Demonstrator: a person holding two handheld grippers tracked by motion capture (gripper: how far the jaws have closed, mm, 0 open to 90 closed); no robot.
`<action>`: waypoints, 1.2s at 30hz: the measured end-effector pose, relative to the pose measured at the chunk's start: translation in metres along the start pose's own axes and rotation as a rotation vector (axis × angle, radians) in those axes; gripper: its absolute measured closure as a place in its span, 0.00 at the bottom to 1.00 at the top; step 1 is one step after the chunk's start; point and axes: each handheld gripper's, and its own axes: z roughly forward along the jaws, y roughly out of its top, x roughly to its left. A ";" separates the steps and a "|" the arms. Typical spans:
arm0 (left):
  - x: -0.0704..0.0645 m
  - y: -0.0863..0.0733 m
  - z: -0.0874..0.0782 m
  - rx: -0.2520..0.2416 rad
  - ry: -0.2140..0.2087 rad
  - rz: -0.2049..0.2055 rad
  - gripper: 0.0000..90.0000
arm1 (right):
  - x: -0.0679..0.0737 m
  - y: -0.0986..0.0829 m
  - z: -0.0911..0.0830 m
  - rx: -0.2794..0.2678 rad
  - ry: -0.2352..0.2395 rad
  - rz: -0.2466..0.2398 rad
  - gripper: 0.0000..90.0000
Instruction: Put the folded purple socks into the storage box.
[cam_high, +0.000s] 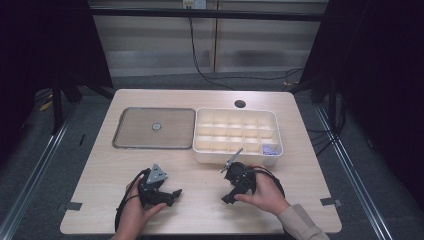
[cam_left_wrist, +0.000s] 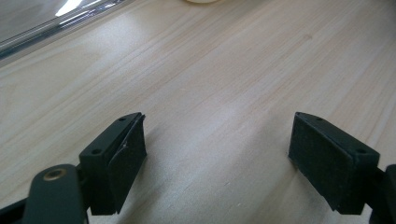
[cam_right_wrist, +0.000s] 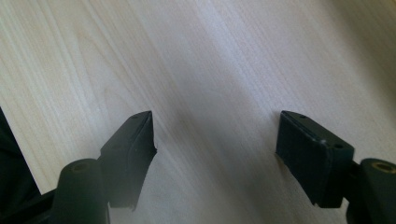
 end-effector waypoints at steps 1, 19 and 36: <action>0.000 0.000 0.000 0.000 0.000 0.000 0.20 | 0.000 0.000 0.000 0.000 -0.008 0.001 0.30; 0.000 0.000 0.000 0.000 0.000 0.000 0.20 | 0.005 -0.019 0.004 -0.142 -0.032 -0.064 0.22; 0.000 0.000 0.000 -0.001 0.000 -0.001 0.20 | 0.009 -0.047 0.011 -0.330 -0.080 -0.147 0.21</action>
